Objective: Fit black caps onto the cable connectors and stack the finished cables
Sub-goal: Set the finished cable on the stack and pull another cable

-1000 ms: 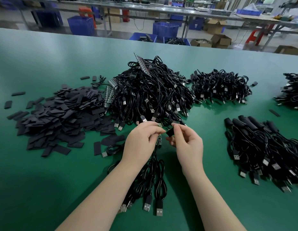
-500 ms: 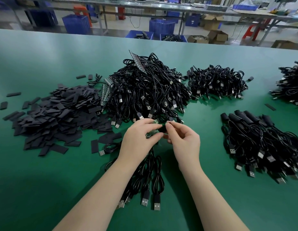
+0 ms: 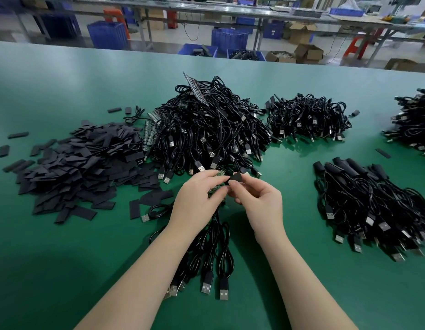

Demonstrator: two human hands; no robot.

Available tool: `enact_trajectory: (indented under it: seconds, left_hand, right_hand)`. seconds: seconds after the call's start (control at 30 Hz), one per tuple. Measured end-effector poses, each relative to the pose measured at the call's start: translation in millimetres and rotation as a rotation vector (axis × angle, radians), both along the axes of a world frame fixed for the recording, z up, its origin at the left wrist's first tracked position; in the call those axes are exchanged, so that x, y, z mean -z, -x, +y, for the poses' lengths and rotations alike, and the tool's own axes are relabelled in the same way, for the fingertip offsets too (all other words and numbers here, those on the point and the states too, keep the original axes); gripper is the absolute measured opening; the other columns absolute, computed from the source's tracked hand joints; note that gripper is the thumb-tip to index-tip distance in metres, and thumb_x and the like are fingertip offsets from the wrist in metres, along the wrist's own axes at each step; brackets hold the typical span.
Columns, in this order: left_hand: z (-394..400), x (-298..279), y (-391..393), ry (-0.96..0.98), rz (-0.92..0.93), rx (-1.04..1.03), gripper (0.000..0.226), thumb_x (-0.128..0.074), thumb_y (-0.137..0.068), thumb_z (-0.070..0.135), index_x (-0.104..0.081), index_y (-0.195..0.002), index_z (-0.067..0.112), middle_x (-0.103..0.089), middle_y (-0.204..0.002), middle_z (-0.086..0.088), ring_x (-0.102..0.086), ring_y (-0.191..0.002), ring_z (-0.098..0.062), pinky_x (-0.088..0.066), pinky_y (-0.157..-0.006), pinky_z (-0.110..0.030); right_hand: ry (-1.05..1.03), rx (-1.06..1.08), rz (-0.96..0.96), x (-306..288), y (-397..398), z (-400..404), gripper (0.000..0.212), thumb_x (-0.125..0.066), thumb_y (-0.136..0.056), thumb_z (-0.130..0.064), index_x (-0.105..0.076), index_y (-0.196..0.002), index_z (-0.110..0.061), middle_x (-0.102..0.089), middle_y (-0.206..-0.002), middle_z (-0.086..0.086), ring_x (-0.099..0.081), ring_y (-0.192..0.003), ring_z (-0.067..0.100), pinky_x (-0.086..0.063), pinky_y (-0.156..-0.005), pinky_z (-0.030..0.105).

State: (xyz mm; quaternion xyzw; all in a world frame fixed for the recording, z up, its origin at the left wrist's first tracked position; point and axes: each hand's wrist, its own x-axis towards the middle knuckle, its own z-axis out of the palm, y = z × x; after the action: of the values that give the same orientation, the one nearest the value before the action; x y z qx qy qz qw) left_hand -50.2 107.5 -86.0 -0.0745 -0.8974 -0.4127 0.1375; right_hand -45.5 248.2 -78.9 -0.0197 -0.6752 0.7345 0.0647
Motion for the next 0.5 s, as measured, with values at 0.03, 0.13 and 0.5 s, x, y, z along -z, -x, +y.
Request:
enact_trajectory:
  seconds: [0.03,0.13,0.5]
  left_hand:
    - [0.1,0.2,0.0,0.006,0.003,0.002,0.029,-0.064,-0.093,0.029,-0.068,-0.122,0.029,-0.059,-0.132,0.007,-0.044,-0.124,-0.002,-0.029,-0.099,-0.016]
    - [0.5,0.3,-0.3,0.021,0.024,0.002,0.028,-0.064,-0.093,0.027,-0.069,-0.121,0.027,-0.061,-0.130,0.006,-0.046,-0.122,-0.002,-0.029,-0.095,-0.011]
    - [1.5,0.0,-0.1,0.016,0.023,0.029,0.026,-0.062,-0.094,0.025,-0.070,-0.118,0.030,-0.062,-0.127,0.008,-0.048,-0.123,-0.004,-0.037,-0.099,-0.019]
  right_hand:
    - [0.002,0.002,-0.003,0.3,0.3,0.2,0.036,-0.079,-0.083,-0.014,-0.076,-0.075,-0.048,-0.077,-0.083,-0.006,-0.074,-0.080,0.010,-0.054,-0.069,0.015]
    - [0.002,0.015,-0.011,1.9,0.8,0.1,0.026,-0.080,-0.082,-0.013,-0.072,-0.082,-0.038,-0.077,-0.081,-0.006,-0.073,-0.077,0.008,-0.054,-0.070,0.015]
    - [0.002,-0.002,0.021,3.4,0.8,1.6,0.018,-0.074,-0.088,-0.016,-0.074,-0.098,-0.031,-0.077,-0.083,-0.006,-0.072,-0.074,0.005,-0.053,-0.069,0.014]
